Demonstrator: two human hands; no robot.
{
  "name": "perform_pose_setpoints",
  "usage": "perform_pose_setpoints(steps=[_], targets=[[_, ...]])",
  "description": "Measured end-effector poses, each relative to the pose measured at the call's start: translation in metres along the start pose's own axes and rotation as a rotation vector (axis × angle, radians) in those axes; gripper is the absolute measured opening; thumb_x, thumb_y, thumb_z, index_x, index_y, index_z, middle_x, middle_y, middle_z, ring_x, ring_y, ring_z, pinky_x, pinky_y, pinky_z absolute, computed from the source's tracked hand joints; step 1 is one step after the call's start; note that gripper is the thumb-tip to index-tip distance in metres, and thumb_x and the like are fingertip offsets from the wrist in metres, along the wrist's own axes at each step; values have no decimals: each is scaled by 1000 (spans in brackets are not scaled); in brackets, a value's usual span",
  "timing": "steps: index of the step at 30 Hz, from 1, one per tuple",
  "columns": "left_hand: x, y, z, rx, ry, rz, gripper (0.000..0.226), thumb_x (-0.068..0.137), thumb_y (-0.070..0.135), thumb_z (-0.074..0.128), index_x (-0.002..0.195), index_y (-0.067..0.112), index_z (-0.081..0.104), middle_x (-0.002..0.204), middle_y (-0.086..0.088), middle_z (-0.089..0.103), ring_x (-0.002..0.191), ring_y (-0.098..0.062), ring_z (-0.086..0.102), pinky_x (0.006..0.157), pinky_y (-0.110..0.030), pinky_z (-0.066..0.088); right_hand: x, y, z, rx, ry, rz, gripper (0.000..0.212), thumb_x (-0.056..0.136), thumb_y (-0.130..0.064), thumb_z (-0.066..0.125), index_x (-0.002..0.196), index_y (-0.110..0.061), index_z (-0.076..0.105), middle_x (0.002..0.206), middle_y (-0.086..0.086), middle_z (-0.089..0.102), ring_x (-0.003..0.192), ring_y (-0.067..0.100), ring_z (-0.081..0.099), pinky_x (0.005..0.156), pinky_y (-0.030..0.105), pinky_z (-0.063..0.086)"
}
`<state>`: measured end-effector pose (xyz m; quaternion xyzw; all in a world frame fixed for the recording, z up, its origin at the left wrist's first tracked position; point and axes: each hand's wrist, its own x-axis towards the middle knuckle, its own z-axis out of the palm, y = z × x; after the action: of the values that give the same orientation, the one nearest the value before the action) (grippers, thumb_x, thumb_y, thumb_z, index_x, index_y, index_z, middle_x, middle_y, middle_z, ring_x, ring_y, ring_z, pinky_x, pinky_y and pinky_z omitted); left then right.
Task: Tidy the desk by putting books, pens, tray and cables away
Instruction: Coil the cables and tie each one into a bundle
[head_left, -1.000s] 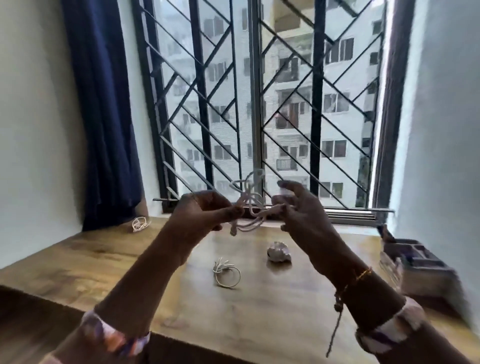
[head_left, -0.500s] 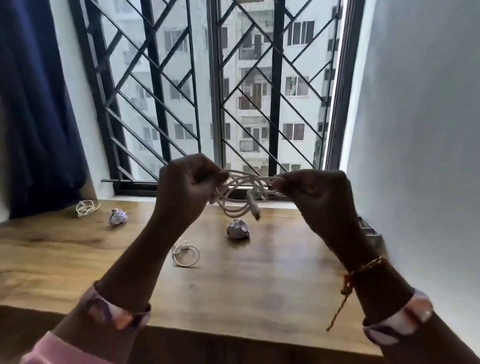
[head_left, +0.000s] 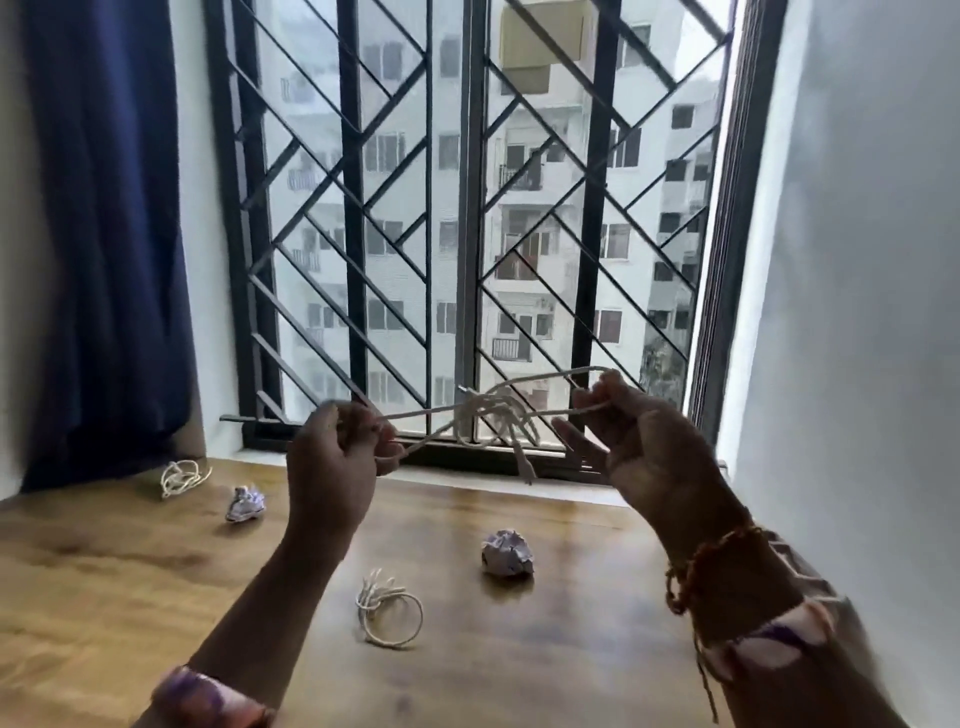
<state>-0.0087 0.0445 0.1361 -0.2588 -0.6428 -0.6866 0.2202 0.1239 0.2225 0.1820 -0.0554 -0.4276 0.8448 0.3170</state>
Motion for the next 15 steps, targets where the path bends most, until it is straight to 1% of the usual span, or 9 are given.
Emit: perform_pose_setpoints(steps=[1,2,3,5,7,8,10,12,15], targets=[[6,-4,-1,-141,-100,-217,17,91,-4,50,79,7,53,81,-16,64,59,-17,65,53,-24,56,10,6,11,12,3,-7,21,92,-12,52,70,-13,54,45,-5,55,43,6,58,53,35,59],[12,-9,-3,-132,-221,-321,11,91,0,52,82,6,55,84,-18,63,61,-15,64,57,-27,57,20,12,22,-9,-4,-19,21,92,-12,52,71,-14,54,43,-6,50,38,5,52,49,31,57],[19,-13,-6,-2,-329,-325,3,89,7,58,87,5,57,86,-17,63,65,-14,62,62,-27,55,28,16,33,-47,-21,-32,20,92,-13,52,73,-15,54,43,-7,46,36,4,47,46,26,53],[32,-15,-16,234,-394,-99,35,78,38,69,97,11,58,85,-3,62,70,-7,58,62,-10,49,41,28,56,-129,-74,-70,14,92,-13,53,78,-14,55,46,-7,42,33,4,40,41,21,45],[46,-8,-29,225,-340,148,59,63,72,62,101,26,56,91,10,62,77,-2,61,63,-6,46,51,42,83,-208,-134,-115,10,91,-12,55,81,-11,56,46,-7,43,32,3,37,37,18,38],[52,-2,-35,178,-300,212,58,59,75,60,99,33,56,92,13,63,78,-4,63,62,-9,47,54,48,96,-248,-164,-134,12,91,-13,55,79,-11,56,46,-8,43,34,3,36,36,18,35],[62,5,-47,152,-229,347,42,65,65,63,92,33,60,86,14,65,74,-6,63,59,-14,48,61,63,125,-293,-241,-140,16,92,-13,53,77,-11,55,46,-8,43,38,4,34,36,18,31],[75,7,-59,258,-211,473,35,69,58,64,89,29,64,78,16,64,74,-3,61,57,-8,44,67,77,154,-270,-332,-101,17,92,-13,53,76,-11,56,46,-7,42,37,5,33,36,17,29],[96,0,-78,401,-257,538,51,72,59,60,105,22,68,93,16,65,81,-1,59,63,-4,41,74,93,187,-228,-440,-60,23,93,-13,52,70,-15,55,44,-8,39,33,5,30,35,16,26]])
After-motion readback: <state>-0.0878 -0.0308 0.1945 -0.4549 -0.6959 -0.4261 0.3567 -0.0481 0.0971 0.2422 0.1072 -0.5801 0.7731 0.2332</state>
